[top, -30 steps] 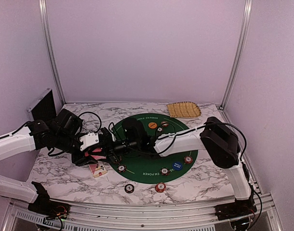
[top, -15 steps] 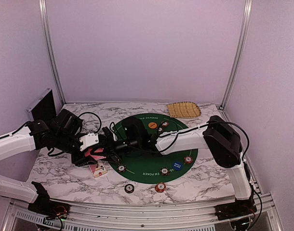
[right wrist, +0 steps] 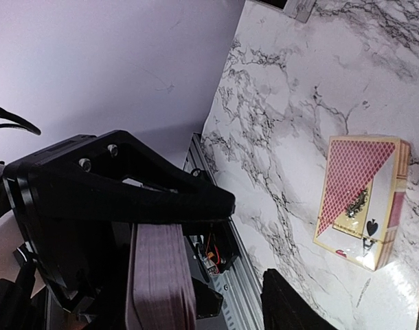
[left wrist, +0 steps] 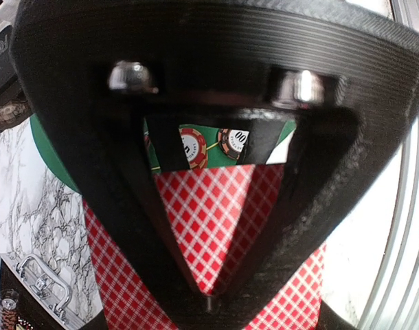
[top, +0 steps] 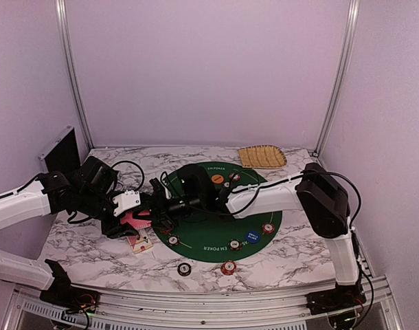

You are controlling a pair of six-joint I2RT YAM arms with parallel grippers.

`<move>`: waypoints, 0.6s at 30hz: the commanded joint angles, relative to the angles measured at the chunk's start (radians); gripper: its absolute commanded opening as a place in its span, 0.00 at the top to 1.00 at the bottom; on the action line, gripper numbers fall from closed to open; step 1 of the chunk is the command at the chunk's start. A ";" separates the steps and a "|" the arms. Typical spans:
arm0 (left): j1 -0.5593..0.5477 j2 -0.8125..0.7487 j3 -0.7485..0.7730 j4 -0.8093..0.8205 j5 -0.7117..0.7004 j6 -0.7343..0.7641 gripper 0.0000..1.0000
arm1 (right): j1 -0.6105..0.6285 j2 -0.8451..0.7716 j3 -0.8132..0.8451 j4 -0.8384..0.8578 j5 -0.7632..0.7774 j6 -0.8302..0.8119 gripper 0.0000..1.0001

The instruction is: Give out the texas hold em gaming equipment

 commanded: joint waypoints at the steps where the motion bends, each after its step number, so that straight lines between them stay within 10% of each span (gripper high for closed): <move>1: 0.003 -0.008 0.004 -0.015 0.035 -0.017 0.68 | -0.008 -0.010 0.014 -0.022 0.012 -0.001 0.45; 18: 0.013 0.009 -0.001 -0.037 0.046 -0.033 0.72 | -0.029 -0.100 -0.061 -0.055 0.034 -0.043 0.56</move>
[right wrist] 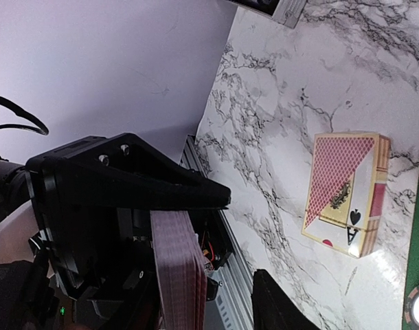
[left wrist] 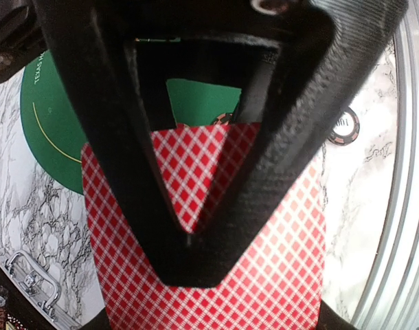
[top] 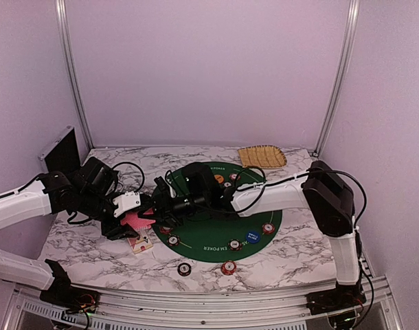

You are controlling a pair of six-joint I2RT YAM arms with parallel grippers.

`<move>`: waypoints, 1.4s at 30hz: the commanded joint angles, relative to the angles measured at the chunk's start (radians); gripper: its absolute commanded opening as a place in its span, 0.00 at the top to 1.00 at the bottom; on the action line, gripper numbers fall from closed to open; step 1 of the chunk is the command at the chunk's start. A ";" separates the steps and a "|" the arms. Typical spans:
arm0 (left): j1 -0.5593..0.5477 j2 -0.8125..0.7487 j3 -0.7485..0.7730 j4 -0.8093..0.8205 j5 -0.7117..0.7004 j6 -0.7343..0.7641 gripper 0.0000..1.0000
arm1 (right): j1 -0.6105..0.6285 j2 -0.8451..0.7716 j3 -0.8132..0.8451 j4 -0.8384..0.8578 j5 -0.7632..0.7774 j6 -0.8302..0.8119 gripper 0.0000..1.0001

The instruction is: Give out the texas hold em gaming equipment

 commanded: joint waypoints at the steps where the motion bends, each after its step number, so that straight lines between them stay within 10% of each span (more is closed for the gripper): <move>1: 0.011 0.002 -0.003 -0.020 0.034 -0.012 0.72 | -0.014 -0.062 -0.018 -0.038 0.028 -0.027 0.57; 42: 0.041 0.025 -0.016 -0.047 0.019 -0.017 0.81 | -0.078 -0.171 -0.131 -0.008 0.007 -0.022 0.99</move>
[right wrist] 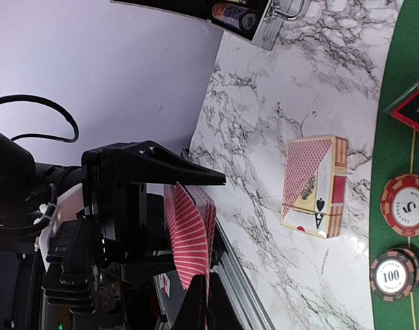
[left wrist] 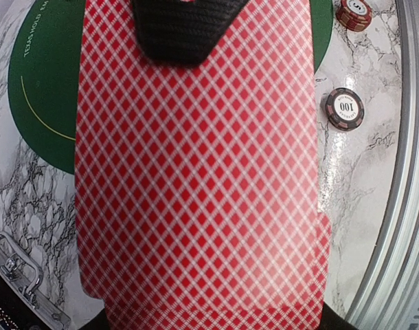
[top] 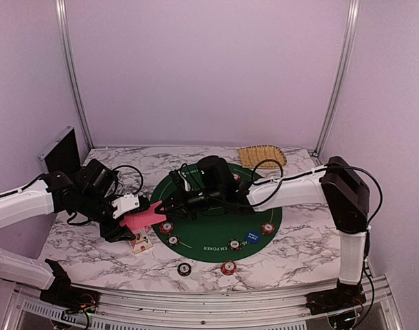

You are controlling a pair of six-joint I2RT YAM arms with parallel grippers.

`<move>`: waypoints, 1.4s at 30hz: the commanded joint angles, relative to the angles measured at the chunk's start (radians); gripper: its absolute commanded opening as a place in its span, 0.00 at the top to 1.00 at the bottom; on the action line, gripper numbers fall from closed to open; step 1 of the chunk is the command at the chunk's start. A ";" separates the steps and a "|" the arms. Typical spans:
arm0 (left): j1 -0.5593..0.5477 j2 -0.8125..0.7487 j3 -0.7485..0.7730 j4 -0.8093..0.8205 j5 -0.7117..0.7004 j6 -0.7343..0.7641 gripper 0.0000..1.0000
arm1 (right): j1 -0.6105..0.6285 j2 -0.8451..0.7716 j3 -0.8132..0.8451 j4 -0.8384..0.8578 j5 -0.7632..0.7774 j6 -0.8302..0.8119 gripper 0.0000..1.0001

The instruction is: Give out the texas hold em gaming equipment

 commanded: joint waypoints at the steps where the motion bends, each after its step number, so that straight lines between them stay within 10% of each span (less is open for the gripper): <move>1: 0.009 0.001 -0.005 -0.015 0.005 0.003 0.82 | -0.034 -0.051 -0.013 0.014 -0.010 -0.008 0.99; 15: 0.016 0.000 -0.003 -0.034 0.002 0.008 0.85 | -0.185 -0.039 -0.001 -0.051 -0.031 -0.071 1.00; 42: 0.016 0.006 0.003 -0.035 0.022 0.006 0.88 | -0.272 0.465 0.480 -0.140 0.006 -0.069 1.00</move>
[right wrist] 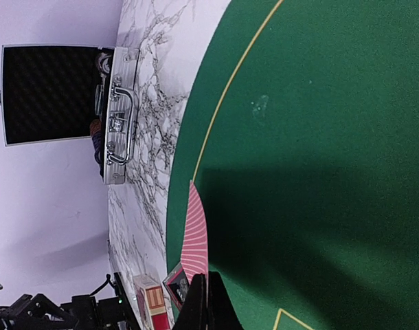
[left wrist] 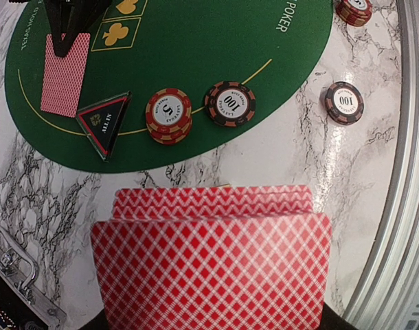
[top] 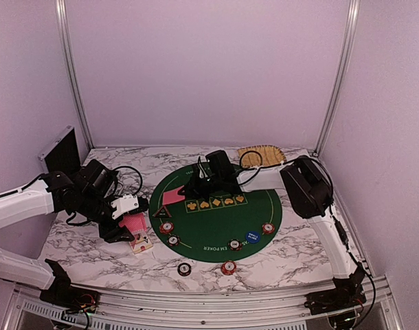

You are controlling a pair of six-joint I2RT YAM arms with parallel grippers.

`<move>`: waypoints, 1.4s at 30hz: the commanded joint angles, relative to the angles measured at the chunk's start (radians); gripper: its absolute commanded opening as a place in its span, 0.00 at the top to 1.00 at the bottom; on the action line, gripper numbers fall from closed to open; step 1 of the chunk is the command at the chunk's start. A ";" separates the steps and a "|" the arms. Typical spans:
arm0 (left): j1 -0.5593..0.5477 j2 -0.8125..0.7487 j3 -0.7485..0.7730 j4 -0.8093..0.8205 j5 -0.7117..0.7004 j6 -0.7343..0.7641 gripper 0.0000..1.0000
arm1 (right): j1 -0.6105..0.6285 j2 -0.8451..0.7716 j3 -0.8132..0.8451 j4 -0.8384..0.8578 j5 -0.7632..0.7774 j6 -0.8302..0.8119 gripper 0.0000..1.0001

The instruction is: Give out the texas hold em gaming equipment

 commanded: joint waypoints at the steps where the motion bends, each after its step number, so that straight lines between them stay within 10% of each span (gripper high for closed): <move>1: 0.006 0.005 0.004 -0.019 0.023 0.006 0.88 | -0.002 0.030 0.050 0.061 -0.003 0.046 1.00; 22: 0.006 0.012 0.008 -0.023 0.034 0.004 0.90 | 0.067 -0.027 -0.062 0.112 0.124 0.048 0.87; 42: 0.006 0.015 0.010 -0.029 0.032 0.007 0.91 | 0.063 -0.160 -0.135 -0.071 0.203 -0.081 0.25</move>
